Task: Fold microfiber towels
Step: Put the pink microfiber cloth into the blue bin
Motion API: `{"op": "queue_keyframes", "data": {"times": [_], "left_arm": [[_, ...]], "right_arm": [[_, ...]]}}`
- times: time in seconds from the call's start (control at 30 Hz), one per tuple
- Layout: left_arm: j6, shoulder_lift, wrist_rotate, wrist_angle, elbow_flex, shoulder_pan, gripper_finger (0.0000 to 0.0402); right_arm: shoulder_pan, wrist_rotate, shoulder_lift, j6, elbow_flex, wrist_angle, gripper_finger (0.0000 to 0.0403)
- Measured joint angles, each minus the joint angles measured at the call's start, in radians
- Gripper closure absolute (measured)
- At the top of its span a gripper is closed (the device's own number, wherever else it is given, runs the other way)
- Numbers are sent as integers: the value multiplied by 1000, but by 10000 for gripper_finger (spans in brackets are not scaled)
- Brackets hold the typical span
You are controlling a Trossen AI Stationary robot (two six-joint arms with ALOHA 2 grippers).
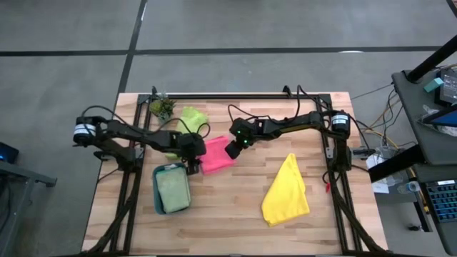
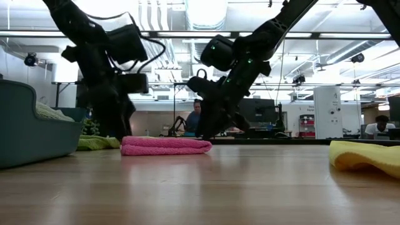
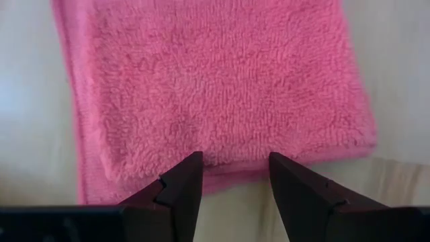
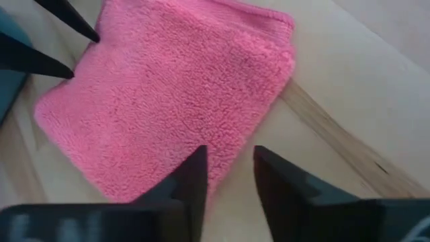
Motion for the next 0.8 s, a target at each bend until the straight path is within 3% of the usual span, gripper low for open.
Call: {"op": "queue_keyframes", "data": {"times": [0.2,0.37,0.53,0.8], "left_arm": [[1,43,0,21,0,0,244],[0,53,-1,27,1,0,244],[0,55,-1,27,2,0,244],[1,58,-1,48,1,0,244]], "right_arm": [[0,0,1,30,-10,35,209],[0,-1,1,62,-38,92,159],[0,-1,2,103,-82,166,138],[2,-14,33,161,-146,325,137]]}}
